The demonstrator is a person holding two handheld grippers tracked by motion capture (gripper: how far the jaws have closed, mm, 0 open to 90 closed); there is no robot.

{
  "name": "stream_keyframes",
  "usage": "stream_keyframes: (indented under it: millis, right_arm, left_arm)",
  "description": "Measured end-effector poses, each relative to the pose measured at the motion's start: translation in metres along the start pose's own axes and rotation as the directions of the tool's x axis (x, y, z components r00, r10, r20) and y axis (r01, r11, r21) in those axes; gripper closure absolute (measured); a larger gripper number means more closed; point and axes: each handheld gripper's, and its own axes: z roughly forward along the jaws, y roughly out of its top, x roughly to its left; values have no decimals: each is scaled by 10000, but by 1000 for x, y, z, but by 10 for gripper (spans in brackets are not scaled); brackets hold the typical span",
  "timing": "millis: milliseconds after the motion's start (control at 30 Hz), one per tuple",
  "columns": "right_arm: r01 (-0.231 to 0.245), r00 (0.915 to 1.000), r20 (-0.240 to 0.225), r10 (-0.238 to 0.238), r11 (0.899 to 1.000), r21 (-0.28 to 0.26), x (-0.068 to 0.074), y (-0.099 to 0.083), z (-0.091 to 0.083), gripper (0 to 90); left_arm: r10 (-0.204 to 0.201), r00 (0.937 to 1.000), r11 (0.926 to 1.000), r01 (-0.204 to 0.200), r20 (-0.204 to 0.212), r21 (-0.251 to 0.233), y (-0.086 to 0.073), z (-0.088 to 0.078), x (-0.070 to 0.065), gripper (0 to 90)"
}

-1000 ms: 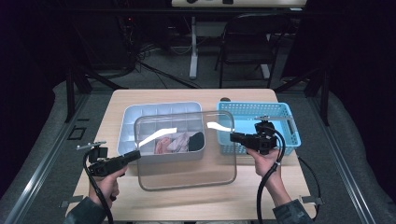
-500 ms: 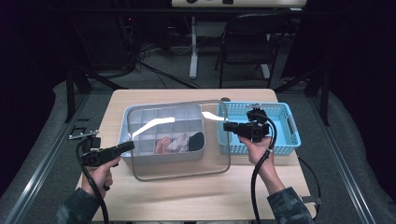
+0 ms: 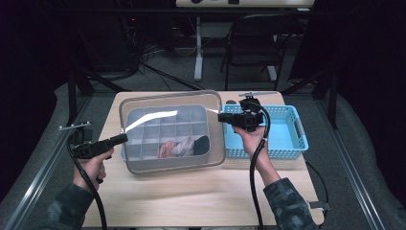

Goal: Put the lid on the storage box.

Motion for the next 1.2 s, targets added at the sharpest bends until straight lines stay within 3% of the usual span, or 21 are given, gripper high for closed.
stream_keyframes:
  millis: [367,600,833,1067,1200]
  right_arm:
    - [-193,9998,51,191,9989,439,-2,25,30,765]
    - [-557,9984,39,555,9957,734,-7,37,51,762]
    - [-998,9949,295,966,9844,1446,-15,41,78,758]
    - [-1590,9872,380,1548,9738,1626,-28,37,96,742]
    - [-1632,9865,393,1589,9733,1612,-33,32,103,727]
  left_arm:
    - [239,9985,9997,-240,-499,-28,32,-2,10,727]
    - [-141,9977,9988,171,-663,448,48,6,25,727]
    - [-476,9942,9894,602,-964,1323,52,22,44,723]
    - [-615,9910,9796,828,-1190,1830,62,36,55,720]
    - [-782,9897,9749,1012,-1202,1985,64,42,62,718]
